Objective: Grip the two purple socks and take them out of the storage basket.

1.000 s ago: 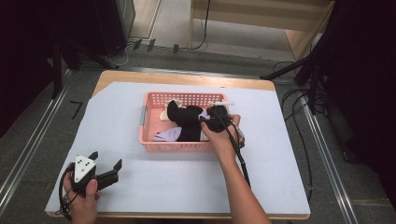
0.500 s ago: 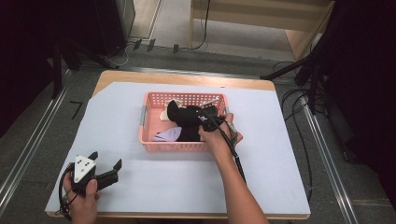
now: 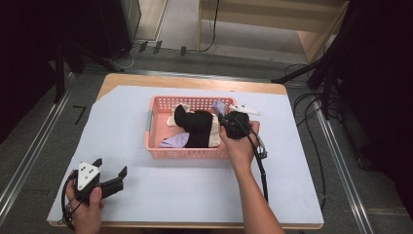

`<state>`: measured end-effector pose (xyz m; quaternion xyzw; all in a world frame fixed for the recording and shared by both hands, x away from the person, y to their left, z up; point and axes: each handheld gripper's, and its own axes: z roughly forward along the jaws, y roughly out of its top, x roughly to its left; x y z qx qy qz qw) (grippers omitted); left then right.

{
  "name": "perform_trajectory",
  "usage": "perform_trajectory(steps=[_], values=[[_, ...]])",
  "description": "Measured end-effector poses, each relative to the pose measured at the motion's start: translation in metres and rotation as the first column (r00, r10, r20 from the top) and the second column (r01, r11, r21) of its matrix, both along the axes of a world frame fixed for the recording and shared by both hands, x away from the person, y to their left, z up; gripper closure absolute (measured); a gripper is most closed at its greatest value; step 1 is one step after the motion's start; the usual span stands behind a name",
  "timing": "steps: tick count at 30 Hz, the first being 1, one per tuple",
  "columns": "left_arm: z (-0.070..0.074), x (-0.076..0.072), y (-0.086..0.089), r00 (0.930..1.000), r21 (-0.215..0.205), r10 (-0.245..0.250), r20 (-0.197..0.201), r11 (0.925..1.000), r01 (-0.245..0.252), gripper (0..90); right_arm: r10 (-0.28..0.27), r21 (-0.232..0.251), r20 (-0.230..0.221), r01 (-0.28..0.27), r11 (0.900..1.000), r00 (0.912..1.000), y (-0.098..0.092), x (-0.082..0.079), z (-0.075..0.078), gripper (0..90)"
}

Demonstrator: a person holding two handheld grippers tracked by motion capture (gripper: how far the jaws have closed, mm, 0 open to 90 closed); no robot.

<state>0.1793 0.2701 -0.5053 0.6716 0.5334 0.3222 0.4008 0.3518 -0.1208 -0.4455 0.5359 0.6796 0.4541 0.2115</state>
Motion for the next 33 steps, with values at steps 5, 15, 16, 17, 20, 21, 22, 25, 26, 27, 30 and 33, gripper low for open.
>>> perform_trajectory(steps=[5, 15, 16, 17, 20, 21, 22, 25, 26, 27, 30, 33], values=[[0.0, -0.001, 0.0, 1.0, -0.002, 0.003, 0.005, 1.0, -0.003, 13.8, 0.001, 0.051, 0.133, -0.008, 0.999, 0.9911, -0.012, -0.018, 0.016, 84.1], [0.0, -0.001, 0.001, 1.0, -0.011, 0.002, 0.007, 0.9999, -0.002, 13.7, -0.164, 0.081, 0.115, 0.156, 0.984, 0.9796, -0.075, -0.038, 0.011, 83.9], [0.0, -0.001, 0.001, 1.0, -0.011, 0.002, 0.007, 0.9999, -0.002, 13.8, -0.164, 0.081, 0.115, 0.156, 0.984, 0.9796, -0.075, -0.038, 0.011, 83.9], [0.0, -0.001, 0.001, 1.0, -0.01, 0.002, 0.006, 0.9999, -0.002, 13.8, -0.185, 0.086, 0.096, 0.177, 0.981, 0.9781, -0.081, -0.04, 0.007, 83.9], [0.0, 0.0, 0.001, 1.0, -0.005, 0.003, 0.007, 1.0, -0.003, 13.8, -0.232, 0.062, 0.052, 0.229, 0.972, 0.9714, -0.1, -0.045, -0.006, 83.9], [0.0, 0.0, 0.0, 1.0, -0.004, 0.006, 0.005, 1.0, -0.006, 13.8, -0.254, 0.022, 0.027, 0.253, 0.967, 0.9669, -0.11, -0.048, -0.016, 83.9], [0.0, 0.0, 0.0, 1.0, -0.004, 0.006, 0.005, 1.0, -0.006, 13.8, -0.254, 0.022, 0.027, 0.253, 0.967, 0.9669, -0.11, -0.048, -0.016, 83.9], [0.0, 0.0, 0.001, 1.0, -0.009, 0.002, -0.002, 1.0, -0.002, 13.7, -0.306, -0.021, -0.072, 0.305, 0.952, 0.9494, -0.126, -0.049, -0.038, 80.4], [0.0, 0.0, 0.001, 1.0, -0.009, 0.002, -0.002, 1.0, -0.002, 13.8, -0.306, -0.021, -0.072, 0.305, 0.952, 0.9494, -0.126, -0.049, -0.038, 80.4], [0.0, 0.0, 0.001, 1.0, -0.01, 0.002, -0.002, 0.9999, -0.002, 13.8, -0.311, 0.024, -0.101, 0.315, 0.949, 0.9449, -0.131, -0.049, -0.043, 66.8], [0.0, 0.0, 0.001, 1.0, -0.01, 0.002, -0.002, 0.9999, -0.002, 13.8, -0.297, 0.041, -0.059, 0.299, 0.953, 0.9531, -0.128, -0.051, -0.04, 56.5], [0.0, 0.0, 0.001, 1.0, -0.008, 0.001, -0.002, 1.0, -0.001, 13.8, -0.26, 0.043, -0.023, 0.261, 0.964, 0.9653, -0.117, -0.052, -0.03, 53.4]])
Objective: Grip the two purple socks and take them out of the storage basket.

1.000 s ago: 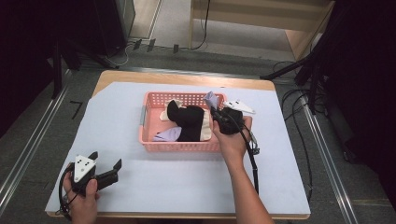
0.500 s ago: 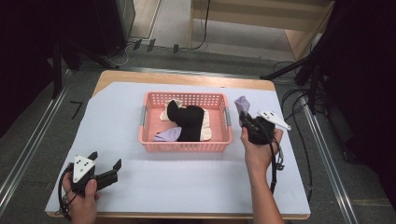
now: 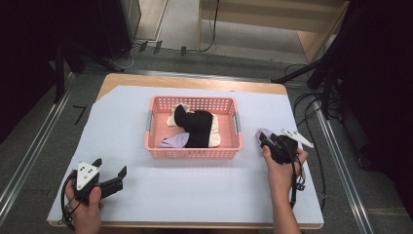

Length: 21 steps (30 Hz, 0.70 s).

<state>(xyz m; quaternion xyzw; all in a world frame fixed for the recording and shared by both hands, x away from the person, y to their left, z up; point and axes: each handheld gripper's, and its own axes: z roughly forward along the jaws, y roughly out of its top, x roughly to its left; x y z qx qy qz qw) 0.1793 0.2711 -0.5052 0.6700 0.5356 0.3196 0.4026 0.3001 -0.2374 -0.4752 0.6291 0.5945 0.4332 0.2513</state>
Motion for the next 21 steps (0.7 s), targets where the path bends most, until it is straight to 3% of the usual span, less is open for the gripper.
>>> perform_trajectory(steps=[4, 5, 6, 8, 10, 11, 12, 13, 16, 17, 21], values=[[0.0, 0.0, 0.0, 1.0, -0.004, 0.001, 0.001, 1.0, -0.001, 13.8, 0.051, -0.011, 0.03, -0.05, 0.999, 0.9983, 0.02, 0.0, 0.013, 52.9], [0.0, 0.0, 0.0, 1.0, -0.003, 0.001, 0.0, 1.0, -0.001, 13.8, 0.094, -0.022, 0.047, -0.093, 0.995, 0.9944, 0.035, 0.0, 0.023, 52.9], [0.0, 0.0, 0.0, 1.0, -0.003, 0.0, 0.0, 1.0, 0.0, 13.8, 0.094, -0.022, 0.047, -0.093, 0.995, 0.9944, 0.035, 0.0, 0.023, 52.9], [0.0, 0.0, 0.0, 1.0, -0.001, 0.001, -0.001, 1.0, -0.001, 13.8, 0.137, -0.032, 0.058, -0.136, 0.99, 0.9888, 0.053, 0.001, 0.03, 52.9], [0.0, 0.0, 0.0, 1.0, 0.0, 0.002, 0.002, 1.0, -0.002, 13.8, 0.214, -0.068, 0.048, -0.21, 0.975, 0.9757, 0.083, 0.003, 0.037, 53.2], [0.0, 0.0, 0.0, 1.0, 0.002, 0.0, 0.002, 1.0, 0.0, 13.8, 0.214, -0.068, 0.048, -0.21, 0.975, 0.9757, 0.083, 0.003, 0.037, 53.2], [0.0, 0.0, 0.0, 1.0, 0.002, 0.002, 0.0, 1.0, -0.002, 13.8, 0.265, -0.082, 0.031, -0.262, 0.962, 0.9638, 0.103, 0.005, 0.038, 54.1], [0.0, 0.0, 0.0, 1.0, 0.002, 0.002, 0.0, 1.0, -0.002, 13.8, 0.265, -0.082, 0.031, -0.262, 0.962, 0.9638, 0.103, 0.005, 0.038, 54.1], [0.0, 0.0, 0.0, 1.0, 0.001, -0.001, 0.002, 1.0, 0.001, 13.8, 0.344, -0.082, -0.012, -0.343, 0.936, 0.939, 0.14, 0.011, 0.035, 59.1], [0.0, 0.0, 0.0, 1.0, 0.001, 0.0, 0.001, 1.0, 0.0, 13.8, 0.344, -0.082, -0.012, -0.343, 0.936, 0.939, 0.14, 0.011, 0.035, 59.1], [0.0, 0.001, 0.0, 1.0, 0.001, 0.001, -0.001, 1.0, -0.001, 13.7, 0.381, -0.058, -0.088, -0.387, 0.92, 0.9204, 0.176, 0.022, 0.028, 65.0]])
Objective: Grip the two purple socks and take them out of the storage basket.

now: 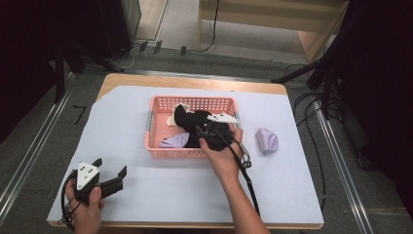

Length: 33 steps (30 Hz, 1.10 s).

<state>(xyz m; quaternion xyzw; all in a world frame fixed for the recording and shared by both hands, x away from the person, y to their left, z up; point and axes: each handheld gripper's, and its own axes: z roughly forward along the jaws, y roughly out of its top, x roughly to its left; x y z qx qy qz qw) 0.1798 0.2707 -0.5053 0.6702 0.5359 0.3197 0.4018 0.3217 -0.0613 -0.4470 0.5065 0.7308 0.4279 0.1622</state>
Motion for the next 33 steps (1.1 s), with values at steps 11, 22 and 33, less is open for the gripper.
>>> perform_trajectory(steps=[11, 22, 33], values=[[0.0, 0.0, 0.0, 1.0, 0.002, 0.002, -0.004, 1.0, -0.002, 13.8, 0.031, -0.041, -0.178, -0.039, 0.998, 0.9836, 0.053, 0.018, -0.01, 68.5], [0.0, 0.001, 0.0, 1.0, 0.001, 0.0, -0.007, 1.0, 0.0, 13.8, -0.016, -0.074, -0.338, -0.01, 0.997, 0.9411, 0.067, 0.036, -0.02, 56.7], [0.0, 0.0, 0.001, 1.0, -0.004, -0.003, -0.006, 1.0, 0.003, 13.8, 0.0, -0.04, -0.327, -0.014, 0.999, 0.945, 0.068, 0.038, -0.02, 87.5]])
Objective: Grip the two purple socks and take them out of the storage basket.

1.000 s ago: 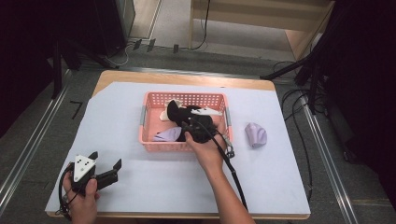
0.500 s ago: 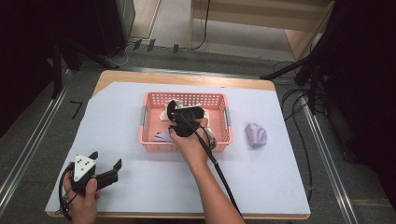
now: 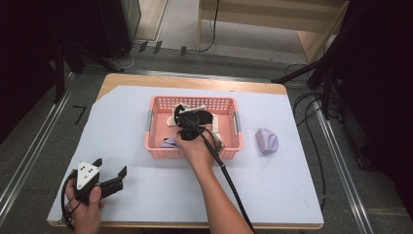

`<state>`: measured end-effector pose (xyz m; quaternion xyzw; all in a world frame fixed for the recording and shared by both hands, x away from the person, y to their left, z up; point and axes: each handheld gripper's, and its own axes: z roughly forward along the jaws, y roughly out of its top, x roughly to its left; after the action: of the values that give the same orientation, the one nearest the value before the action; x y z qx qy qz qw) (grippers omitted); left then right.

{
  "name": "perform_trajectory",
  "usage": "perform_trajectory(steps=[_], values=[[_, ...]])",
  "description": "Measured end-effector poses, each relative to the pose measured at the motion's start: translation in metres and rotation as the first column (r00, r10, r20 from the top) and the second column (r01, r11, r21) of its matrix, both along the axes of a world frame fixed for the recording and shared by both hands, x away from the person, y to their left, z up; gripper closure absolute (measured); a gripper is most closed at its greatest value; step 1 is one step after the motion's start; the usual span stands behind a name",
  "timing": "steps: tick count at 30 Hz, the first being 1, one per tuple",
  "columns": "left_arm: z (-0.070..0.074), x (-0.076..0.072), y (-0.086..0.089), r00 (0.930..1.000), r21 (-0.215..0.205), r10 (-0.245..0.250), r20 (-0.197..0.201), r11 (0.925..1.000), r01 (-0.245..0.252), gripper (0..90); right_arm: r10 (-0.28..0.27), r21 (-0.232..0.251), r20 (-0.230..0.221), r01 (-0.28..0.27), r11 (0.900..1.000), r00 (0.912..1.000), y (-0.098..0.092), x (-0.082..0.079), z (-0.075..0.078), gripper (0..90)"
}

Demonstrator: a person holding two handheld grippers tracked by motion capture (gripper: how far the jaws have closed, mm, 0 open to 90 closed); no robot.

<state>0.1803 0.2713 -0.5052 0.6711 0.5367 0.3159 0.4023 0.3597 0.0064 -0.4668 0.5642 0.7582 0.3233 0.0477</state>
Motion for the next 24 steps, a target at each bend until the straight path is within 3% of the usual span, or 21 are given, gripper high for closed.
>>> perform_trajectory(steps=[1, 3, 4, 5, 6, 9, 10, 11, 15, 16, 17, 19, 20, 24], values=[[0.0, 0.0, 0.0, 1.0, 0.001, 0.0, 0.0, 1.0, 0.0, 13.8, -0.005, 0.025, 0.039, 0.004, 1.0, 0.9992, -0.003, -0.002, 0.002, 87.5], [0.0, 0.0, 0.0, 1.0, 0.004, 0.0, -0.003, 1.0, 0.0, 13.8, -0.039, 0.09, 0.146, 0.026, 0.996, 0.9886, -0.01, -0.008, 0.009, 87.6], [0.0, 0.0, 0.0, 1.0, 0.004, 0.0, -0.003, 1.0, 0.0, 13.8, -0.052, 0.106, 0.175, 0.033, 0.994, 0.9833, -0.012, -0.01, 0.012, 87.7], [0.0, 0.0, 0.0, 1.0, 0.003, 0.0, -0.001, 1.0, 0.0, 13.8, -0.052, 0.106, 0.175, 0.033, 0.994, 0.9833, -0.012, -0.01, 0.012, 87.7], [0.0, 0.0, 0.0, 1.0, 0.0, 0.002, -0.001, 1.0, -0.002, 13.8, -0.07, 0.141, 0.249, 0.035, 0.989, 0.9661, -0.016, -0.014, 0.017, 87.6], [0.0, 0.0, 0.0, 1.0, 0.0, 0.002, -0.002, 1.0, -0.002, 13.8, -0.066, 0.164, 0.361, 0.006, 0.986, 0.9301, -0.02, -0.019, 0.022, 87.6], [0.0, 0.0, 0.0, 1.0, -0.001, 0.001, -0.003, 1.0, -0.001, 13.8, -0.066, 0.164, 0.361, 0.006, 0.986, 0.9301, -0.02, -0.019, 0.022, 87.6], [0.0, 0.0, 0.0, 1.0, -0.001, 0.001, -0.003, 1.0, -0.001, 13.8, -0.062, 0.167, 0.392, -0.005, 0.986, 0.918, -0.02, -0.022, 0.024, 87.6], [0.0, 0.0, 0.0, 1.0, 0.0, -0.001, -0.004, 1.0, 0.001, 13.8, -0.061, 0.161, 0.507, -0.025, 0.987, 0.8601, -0.023, -0.03, 0.033, 87.6], [0.0, 0.0, 0.0, 1.0, 0.001, -0.001, -0.005, 1.0, 0.001, 13.8, -0.069, 0.174, 0.547, -0.032, 0.984, 0.8343, -0.026, -0.033, 0.038, 87.6], [0.0, 0.0, 0.0, 1.0, -0.001, 0.0, -0.003, 1.0, 0.0, 13.8, -0.069, 0.174, 0.547, -0.032, 0.984, 0.8343, -0.026, -0.033, 0.038, 87.6], [0.0, 0.0, 0.0, 1.0, 0.0, 0.001, -0.003, 1.0, -0.001, 13.8, -0.084, 0.186, 0.578, -0.031, 0.982, 0.8115, -0.029, -0.035, 0.045, 87.6], [0.0, 0.0, 0.0, 1.0, -0.001, 0.001, -0.003, 1.0, -0.001, 13.8, -0.103, 0.197, 0.6, -0.022, 0.98, 0.7936, -0.035, -0.036, 0.051, 87.6], [0.0, 0.0, 0.0, 1.0, 0.0, 0.001, -0.004, 1.0, -0.001, 13.8, -0.13, 0.211, 0.616, -0.004, 0.978, 0.7766, -0.044, -0.036, 0.058, 87.6]])
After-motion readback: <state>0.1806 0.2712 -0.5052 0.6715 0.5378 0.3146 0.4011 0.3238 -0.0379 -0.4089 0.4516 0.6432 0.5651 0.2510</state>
